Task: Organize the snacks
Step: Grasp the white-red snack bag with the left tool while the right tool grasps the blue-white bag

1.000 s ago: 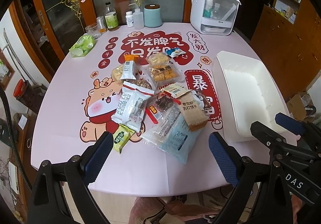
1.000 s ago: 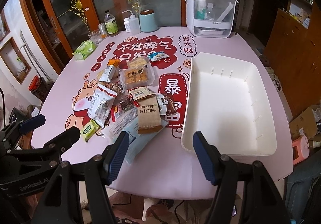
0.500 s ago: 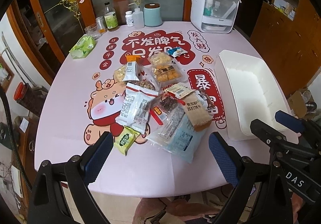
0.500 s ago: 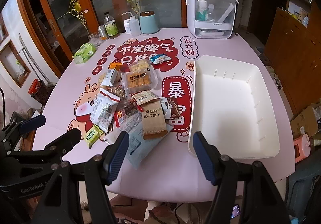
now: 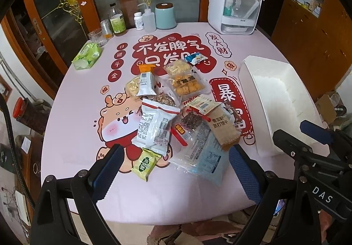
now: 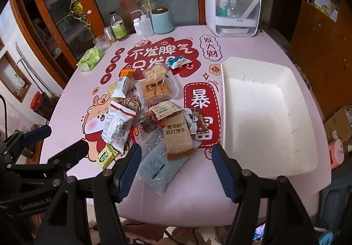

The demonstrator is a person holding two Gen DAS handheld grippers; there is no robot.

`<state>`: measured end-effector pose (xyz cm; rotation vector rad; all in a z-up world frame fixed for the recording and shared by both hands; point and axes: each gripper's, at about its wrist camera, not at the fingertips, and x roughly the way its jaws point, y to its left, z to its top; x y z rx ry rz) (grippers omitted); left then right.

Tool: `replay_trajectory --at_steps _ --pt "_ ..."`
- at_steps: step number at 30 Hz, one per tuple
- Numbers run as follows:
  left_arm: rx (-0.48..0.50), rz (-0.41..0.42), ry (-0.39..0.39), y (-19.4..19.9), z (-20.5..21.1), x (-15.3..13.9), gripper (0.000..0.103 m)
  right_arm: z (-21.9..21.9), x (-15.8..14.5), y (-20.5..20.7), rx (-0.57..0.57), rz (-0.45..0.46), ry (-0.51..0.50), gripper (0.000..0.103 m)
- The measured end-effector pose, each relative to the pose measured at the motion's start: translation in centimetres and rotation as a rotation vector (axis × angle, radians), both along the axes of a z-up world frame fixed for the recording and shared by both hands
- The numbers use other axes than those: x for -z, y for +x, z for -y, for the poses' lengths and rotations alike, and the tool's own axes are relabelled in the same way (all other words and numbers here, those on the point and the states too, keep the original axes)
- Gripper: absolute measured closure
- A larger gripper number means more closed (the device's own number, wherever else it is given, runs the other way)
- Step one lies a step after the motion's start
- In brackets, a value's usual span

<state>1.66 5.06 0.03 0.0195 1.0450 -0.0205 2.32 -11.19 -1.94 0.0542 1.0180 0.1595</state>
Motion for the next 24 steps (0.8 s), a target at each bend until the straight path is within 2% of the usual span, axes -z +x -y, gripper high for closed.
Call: replay_trajectory --at_steps 8,13,17,20,21,24 --pt "0.035 -0.049 -0.084 2.4 -4.0 2.0 0.008 -1.0 4.1 2.3 0.04 -0.125 0.037 0.036" --pt "0.09 -0.049 -0.035 3.4 -5.5 4.1 0.008 -1.4 7.7 3.4 0.064 -0.224 0.077 0.036" --pt "0.133 -0.128 -0.02 5.0 -6.3 6.9 0.008 -2.0 10.5 3.8 0.061 -0.297 0.146 0.036" --pt "0.15 -0.2 -0.046 6.3 -7.0 9.2 0.008 -2.6 12.5 4.0 0.062 -0.355 0.182 0.036" --pt "0.156 -0.212 -0.048 6.7 -7.1 9.8 0.008 -2.8 13.2 4.0 0.063 -0.377 0.208 0.034" --pt "0.169 -0.22 -0.012 8.0 -7.4 11.3 0.008 -2.7 15.0 4.1 0.096 -0.421 0.282 0.015"
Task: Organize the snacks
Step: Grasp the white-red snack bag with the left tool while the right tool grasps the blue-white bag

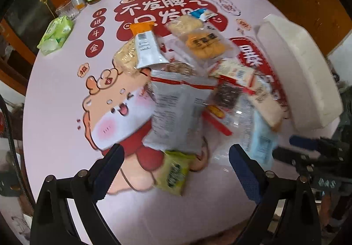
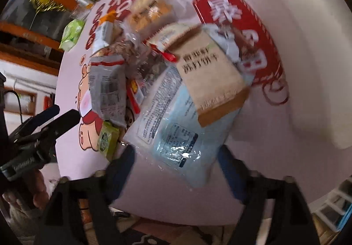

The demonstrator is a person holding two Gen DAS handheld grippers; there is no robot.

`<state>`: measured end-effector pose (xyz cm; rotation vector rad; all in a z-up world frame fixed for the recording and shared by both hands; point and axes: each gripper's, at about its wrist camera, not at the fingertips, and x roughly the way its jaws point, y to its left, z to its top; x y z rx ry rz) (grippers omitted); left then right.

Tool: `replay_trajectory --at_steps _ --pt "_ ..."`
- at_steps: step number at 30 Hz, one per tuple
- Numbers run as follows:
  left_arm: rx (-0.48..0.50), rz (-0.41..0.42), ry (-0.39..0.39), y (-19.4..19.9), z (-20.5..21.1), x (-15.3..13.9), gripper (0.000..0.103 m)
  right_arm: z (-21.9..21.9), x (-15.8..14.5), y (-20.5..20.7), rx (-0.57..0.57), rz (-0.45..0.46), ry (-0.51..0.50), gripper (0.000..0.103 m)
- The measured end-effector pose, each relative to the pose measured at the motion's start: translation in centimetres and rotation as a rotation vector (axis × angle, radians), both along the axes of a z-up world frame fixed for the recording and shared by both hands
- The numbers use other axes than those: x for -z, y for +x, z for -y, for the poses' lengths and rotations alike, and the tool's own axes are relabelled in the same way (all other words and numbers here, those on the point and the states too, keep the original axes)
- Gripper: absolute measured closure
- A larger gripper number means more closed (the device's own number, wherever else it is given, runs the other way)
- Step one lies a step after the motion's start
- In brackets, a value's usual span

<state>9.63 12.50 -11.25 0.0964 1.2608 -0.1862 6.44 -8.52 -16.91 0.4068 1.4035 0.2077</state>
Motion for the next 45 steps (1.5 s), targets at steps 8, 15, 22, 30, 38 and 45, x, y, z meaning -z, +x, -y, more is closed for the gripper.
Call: replay_trajectory --at_steps 8,15,22,30,38,45 --pt "0.053 -0.103 -0.007 3.8 -0.1 4.5 0.008 0.1 2.4 0.7 0.116 -0.017 -0.024 0.007" --pt "0.095 -0.127 -0.006 5.6 0.7 6.5 0.008 -1.7 3.1 2.1 0.124 -0.022 -0.084 0.0" --pt "0.099 -0.129 0.017 7.1 0.6 7.6 0.008 -2.8 3.3 3.1 0.181 -0.015 -0.164 0.0" --pt "0.101 -0.165 -0.017 8.5 -0.3 8.6 0.008 -5.6 3.5 3.9 0.128 -0.02 -0.27 0.0" --pt "0.113 -0.2 -0.02 9.1 0.0 9.8 0.008 -9.4 4.7 5.6 0.095 -0.035 -0.397 0.0" --pt "0.127 -0.216 0.008 8.7 0.8 11.1 0.015 -8.5 4.7 4.6 0.052 -0.023 -0.383 0.008"
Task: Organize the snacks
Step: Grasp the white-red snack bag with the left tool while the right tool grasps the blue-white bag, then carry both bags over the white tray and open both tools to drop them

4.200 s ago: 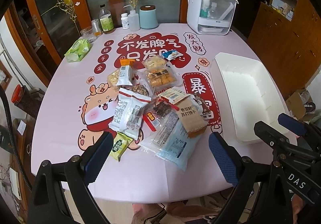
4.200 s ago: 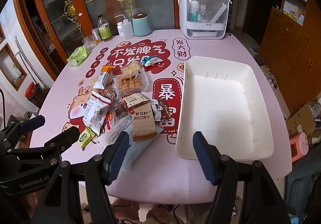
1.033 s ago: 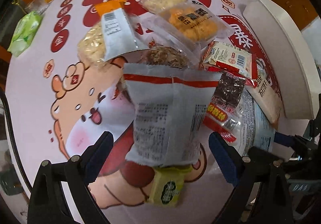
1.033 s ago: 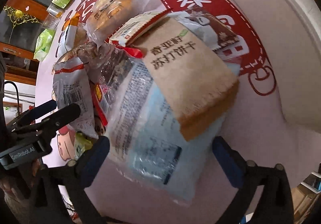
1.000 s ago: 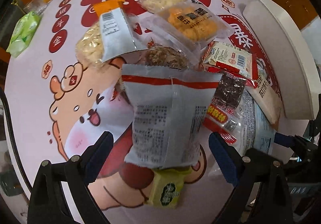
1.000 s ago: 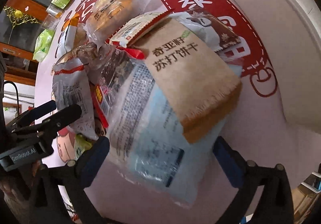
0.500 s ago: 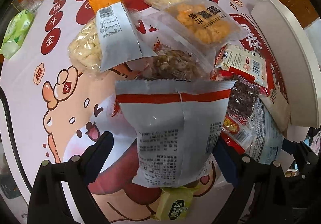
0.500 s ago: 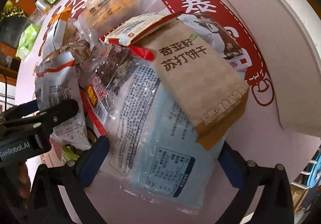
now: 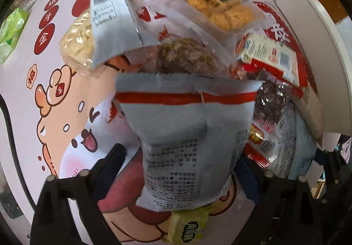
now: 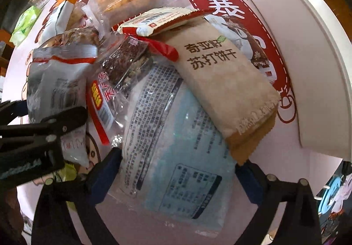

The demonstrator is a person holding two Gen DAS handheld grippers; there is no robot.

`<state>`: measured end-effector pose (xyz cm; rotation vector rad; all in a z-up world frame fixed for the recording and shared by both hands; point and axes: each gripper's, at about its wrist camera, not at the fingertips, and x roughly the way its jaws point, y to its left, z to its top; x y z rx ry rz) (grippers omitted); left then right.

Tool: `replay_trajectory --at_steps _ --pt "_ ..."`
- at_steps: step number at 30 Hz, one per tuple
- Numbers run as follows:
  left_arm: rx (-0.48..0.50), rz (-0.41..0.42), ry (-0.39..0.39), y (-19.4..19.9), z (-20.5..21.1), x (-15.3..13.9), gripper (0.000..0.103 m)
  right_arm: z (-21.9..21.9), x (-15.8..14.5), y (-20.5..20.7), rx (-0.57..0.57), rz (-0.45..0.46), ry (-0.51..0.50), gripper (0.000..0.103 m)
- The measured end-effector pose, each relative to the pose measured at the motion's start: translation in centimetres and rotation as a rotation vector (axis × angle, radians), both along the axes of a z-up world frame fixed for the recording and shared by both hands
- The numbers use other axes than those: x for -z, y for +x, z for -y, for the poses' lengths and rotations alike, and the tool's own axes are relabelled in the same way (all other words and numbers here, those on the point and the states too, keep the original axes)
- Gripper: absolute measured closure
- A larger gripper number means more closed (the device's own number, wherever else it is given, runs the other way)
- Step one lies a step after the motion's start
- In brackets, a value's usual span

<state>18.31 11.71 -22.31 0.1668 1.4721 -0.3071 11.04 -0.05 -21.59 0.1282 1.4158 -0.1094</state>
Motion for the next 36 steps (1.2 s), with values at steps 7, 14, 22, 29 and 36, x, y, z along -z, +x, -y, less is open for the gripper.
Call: replay_trajectory --at_steps 7,14,22,29,36 --pt "0.041 0.028 0.012 -1.1 2.2 -0.1 0.049 2.2 -0.5 -1.2 -0.073 0.019 0.086 0.014" --pt "0.071 0.061 0.051 -2.9 3.6 -1.9 0.057 4.8 -2.2 -3.3 -0.119 0.043 0.183 0.017" --pt "0.074 0.138 0.032 -5.4 3.9 -6.7 0.057 7.5 -6.1 -4.8 -0.147 0.145 0.227 0.021" --pt "0.032 0.211 -0.035 -6.7 4.6 -12.4 0.058 10.1 -10.7 -6.7 -0.187 0.266 0.25 0.028" --pt "0.013 0.276 -0.072 -7.8 6.1 -15.9 0.058 12.5 -13.5 -7.2 -0.202 0.353 0.253 0.028"
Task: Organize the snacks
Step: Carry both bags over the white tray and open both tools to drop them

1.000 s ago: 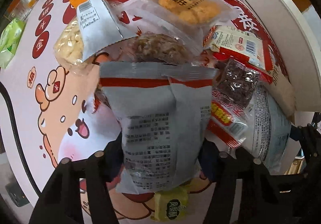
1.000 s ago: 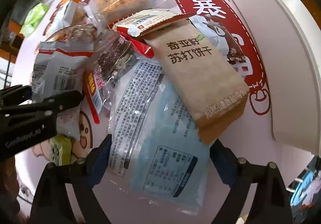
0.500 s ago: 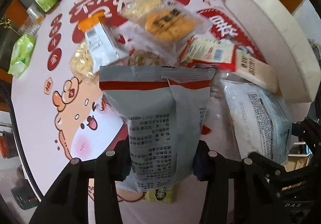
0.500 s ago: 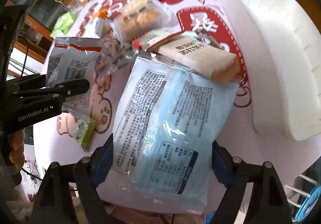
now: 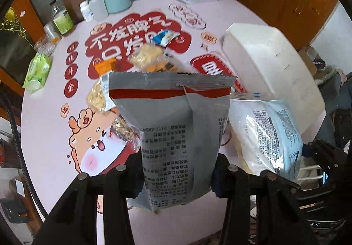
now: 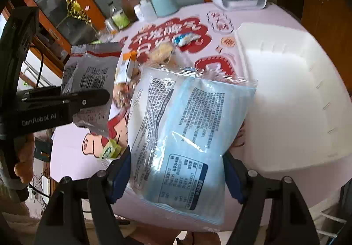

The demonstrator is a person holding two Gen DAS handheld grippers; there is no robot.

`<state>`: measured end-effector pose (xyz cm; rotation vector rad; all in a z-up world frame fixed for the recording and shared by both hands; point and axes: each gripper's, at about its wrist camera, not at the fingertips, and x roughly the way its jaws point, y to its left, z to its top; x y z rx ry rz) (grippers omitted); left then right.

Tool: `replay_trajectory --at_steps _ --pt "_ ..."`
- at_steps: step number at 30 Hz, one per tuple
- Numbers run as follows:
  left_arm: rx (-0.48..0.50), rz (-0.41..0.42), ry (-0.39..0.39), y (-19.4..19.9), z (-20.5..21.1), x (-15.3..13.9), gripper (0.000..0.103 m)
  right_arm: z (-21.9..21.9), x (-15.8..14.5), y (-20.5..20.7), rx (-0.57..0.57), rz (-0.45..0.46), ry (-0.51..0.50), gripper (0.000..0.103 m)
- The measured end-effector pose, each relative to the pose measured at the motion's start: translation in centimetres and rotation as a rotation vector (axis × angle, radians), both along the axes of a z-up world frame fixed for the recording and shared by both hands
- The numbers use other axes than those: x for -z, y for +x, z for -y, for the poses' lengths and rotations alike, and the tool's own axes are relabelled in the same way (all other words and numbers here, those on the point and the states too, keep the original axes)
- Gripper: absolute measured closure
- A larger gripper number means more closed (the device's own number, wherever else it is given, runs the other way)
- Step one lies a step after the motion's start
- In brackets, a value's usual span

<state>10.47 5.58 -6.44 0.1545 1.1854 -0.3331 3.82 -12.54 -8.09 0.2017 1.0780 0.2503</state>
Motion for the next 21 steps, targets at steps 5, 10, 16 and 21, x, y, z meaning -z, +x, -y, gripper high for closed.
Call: replay_trajectory --at_steps 5,10,16,21 --pt "0.002 0.04 -0.026 -0.5 2.2 -2.0 0.057 3.1 -2.4 -0.1 0.042 0.076 -0.007 0.028" --pt "0.029 0.076 -0.051 -0.2 5.9 -3.8 0.057 7.4 -4.9 0.4 0.123 0.173 -0.078 0.028" --pt "0.097 0.098 -0.099 1.3 12.1 -5.4 0.057 13.0 -6.1 1.7 0.245 0.214 -0.226 0.028" --pt "0.121 0.073 -0.147 3.9 16.7 -4.4 0.057 16.1 -4.7 2.7 0.291 0.198 -0.325 0.027"
